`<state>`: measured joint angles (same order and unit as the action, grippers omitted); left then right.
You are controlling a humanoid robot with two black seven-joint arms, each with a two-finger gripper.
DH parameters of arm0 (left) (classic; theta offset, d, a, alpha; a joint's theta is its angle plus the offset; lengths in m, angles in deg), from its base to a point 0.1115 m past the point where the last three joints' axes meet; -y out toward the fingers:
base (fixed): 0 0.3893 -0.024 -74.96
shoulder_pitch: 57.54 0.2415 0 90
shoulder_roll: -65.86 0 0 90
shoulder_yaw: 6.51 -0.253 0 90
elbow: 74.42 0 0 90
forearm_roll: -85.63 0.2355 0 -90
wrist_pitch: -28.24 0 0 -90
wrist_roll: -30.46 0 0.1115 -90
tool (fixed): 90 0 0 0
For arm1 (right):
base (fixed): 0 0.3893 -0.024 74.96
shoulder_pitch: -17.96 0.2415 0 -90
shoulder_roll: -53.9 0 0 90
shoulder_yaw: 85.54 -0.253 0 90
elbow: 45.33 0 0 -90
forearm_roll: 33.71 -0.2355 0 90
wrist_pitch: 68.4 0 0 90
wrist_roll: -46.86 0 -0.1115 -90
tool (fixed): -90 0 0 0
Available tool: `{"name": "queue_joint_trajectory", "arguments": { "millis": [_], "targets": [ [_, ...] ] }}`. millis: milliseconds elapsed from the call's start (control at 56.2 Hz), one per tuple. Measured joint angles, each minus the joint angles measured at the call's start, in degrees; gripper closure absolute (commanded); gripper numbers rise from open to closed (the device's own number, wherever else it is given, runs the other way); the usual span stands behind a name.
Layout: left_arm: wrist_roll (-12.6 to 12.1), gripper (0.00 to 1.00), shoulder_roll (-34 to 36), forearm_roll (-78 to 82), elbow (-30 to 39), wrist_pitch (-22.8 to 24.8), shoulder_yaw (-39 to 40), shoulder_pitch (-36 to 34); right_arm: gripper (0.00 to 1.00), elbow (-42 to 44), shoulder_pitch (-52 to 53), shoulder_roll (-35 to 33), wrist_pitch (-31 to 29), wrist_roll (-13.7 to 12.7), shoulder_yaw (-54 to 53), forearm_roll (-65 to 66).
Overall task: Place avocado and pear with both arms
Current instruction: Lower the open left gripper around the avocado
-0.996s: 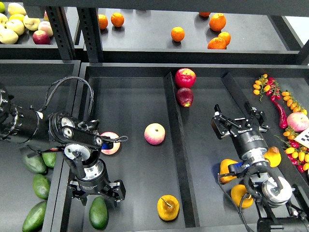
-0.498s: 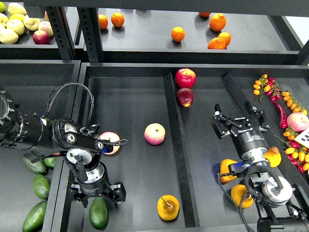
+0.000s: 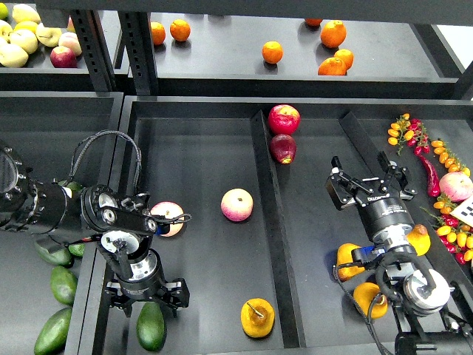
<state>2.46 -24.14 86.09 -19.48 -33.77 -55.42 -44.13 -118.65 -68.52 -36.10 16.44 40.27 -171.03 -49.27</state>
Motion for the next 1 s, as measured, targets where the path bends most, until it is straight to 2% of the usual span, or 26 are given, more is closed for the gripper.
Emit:
{"name": "queue_joint_trajectory", "arguments": {
  "millis": [302,996],
  "targets": [
    [0.00,0.00,0.00,0.30,-2.69,0.00,-0.04,3.17,0.00,-0.41,0.00,0.00,-0.02,0.00,-0.02,-0.01],
    [0.00,0.02,0.00,0.82,-4.99,0.00,1.08,4.74,0.00,-0.48,-0.09,0.00,-0.02,0.02,0.01,-0.09]
  ]
}}
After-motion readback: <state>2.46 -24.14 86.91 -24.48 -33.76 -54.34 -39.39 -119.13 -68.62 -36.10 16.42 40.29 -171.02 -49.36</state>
